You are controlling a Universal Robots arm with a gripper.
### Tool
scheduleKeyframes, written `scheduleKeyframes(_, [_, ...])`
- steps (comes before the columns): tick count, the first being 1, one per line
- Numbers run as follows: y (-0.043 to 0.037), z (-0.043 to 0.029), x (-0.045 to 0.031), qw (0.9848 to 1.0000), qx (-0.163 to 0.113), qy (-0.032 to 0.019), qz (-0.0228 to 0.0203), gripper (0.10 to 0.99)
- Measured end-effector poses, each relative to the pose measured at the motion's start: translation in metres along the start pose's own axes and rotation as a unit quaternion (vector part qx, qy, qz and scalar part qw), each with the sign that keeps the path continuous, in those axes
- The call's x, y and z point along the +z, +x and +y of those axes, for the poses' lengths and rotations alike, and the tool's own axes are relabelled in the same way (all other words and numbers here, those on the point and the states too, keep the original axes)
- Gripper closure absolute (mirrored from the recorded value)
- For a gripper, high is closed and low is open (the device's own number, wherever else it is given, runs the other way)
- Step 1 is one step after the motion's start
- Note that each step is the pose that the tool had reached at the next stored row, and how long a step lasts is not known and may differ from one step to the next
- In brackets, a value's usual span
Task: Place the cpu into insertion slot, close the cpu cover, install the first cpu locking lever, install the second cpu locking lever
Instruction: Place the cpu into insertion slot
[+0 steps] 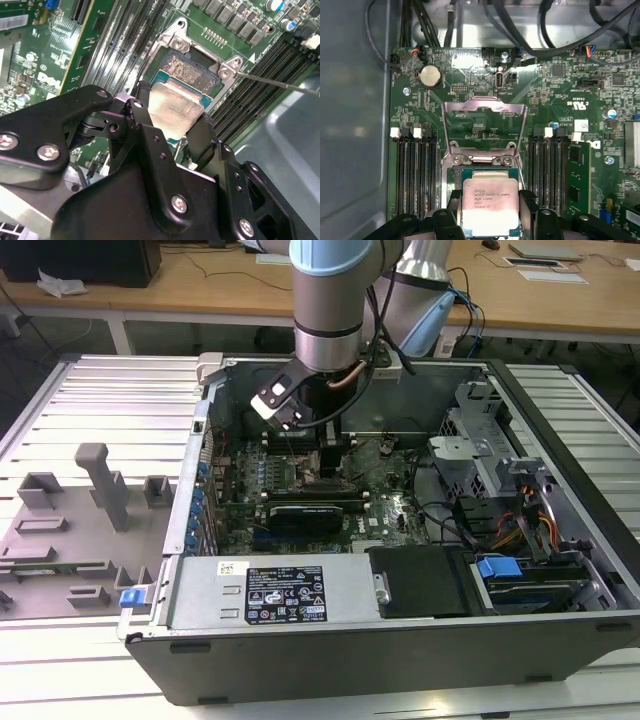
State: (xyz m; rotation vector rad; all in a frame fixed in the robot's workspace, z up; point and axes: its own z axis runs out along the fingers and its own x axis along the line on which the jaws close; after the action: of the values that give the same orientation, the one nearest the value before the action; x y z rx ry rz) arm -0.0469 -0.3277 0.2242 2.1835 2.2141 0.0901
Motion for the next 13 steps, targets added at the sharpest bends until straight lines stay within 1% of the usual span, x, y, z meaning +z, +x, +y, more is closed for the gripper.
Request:
scheduleKeyframes(7, [0.0012, -0.0036, 0.0076, 1.0000, 0.000, 0.0000, 0.0004, 0.545])
scheduleKeyframes(13, [0.0034, -0.0064, 0.0114, 1.0000, 0.005, -0.0001, 0.0001, 0.545])
